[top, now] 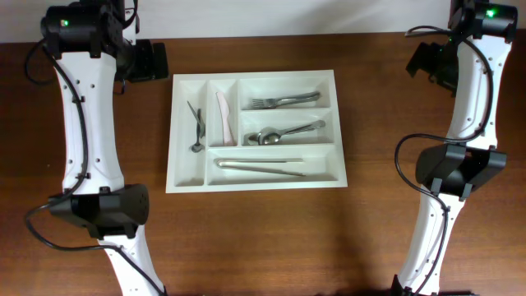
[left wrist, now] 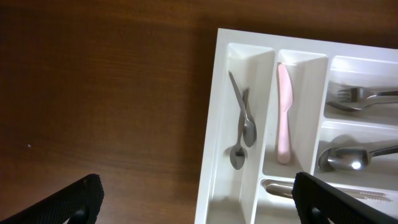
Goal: Pack container
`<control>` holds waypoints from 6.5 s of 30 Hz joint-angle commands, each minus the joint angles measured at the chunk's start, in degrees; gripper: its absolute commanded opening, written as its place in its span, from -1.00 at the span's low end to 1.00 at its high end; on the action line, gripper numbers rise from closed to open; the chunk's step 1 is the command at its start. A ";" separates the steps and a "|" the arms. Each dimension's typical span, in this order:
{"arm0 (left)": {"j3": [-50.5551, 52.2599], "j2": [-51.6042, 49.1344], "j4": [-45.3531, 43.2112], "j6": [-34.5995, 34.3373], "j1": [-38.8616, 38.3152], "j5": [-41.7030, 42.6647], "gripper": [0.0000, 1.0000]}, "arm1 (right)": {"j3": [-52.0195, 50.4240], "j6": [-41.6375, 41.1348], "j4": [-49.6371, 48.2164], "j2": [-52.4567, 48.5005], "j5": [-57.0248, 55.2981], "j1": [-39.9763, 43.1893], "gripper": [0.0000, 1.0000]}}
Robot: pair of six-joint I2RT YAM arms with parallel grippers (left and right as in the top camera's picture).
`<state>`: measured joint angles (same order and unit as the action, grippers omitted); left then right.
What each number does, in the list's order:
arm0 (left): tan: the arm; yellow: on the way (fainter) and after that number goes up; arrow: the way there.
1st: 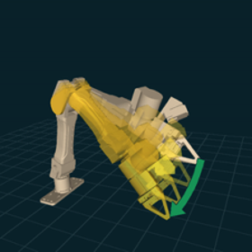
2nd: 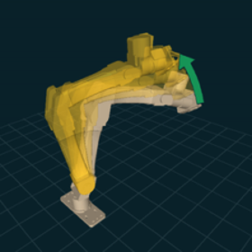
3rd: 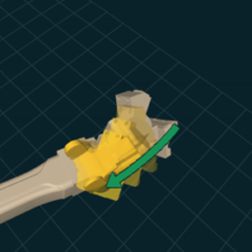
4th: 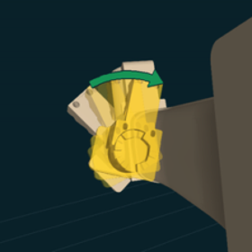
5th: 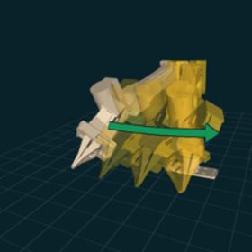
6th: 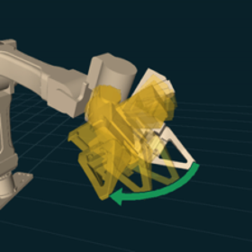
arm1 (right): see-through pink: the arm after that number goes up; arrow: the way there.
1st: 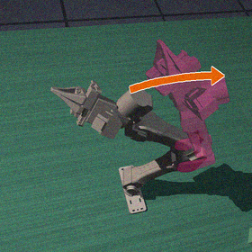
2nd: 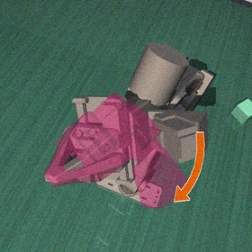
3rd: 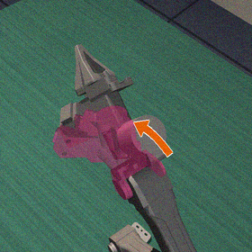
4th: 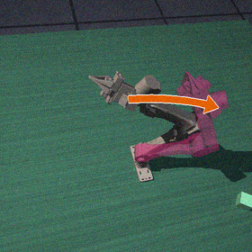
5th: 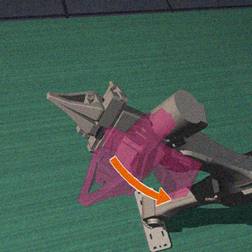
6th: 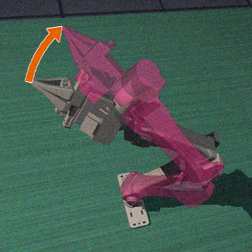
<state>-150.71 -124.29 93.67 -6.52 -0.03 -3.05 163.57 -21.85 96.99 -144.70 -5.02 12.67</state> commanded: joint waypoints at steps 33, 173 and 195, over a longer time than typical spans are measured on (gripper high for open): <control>-0.50 0.26 0.07 -0.50 -0.07 -0.42 0.98 | 14.82 -3.37 -0.70 37.35 1.09 0.00 0.98; -0.50 0.26 0.07 -0.50 -0.07 -0.42 0.99 | -161.52 19.93 -88.85 144.45 4.83 -14.53 0.97; -0.50 0.35 -0.63 -0.52 -0.04 -0.13 0.99 | -161.52 19.93 -88.85 144.45 4.83 -14.53 0.97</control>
<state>-150.71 -124.29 93.23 -6.72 -0.03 -3.29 2.70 -2.52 8.34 -0.80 -0.49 -1.30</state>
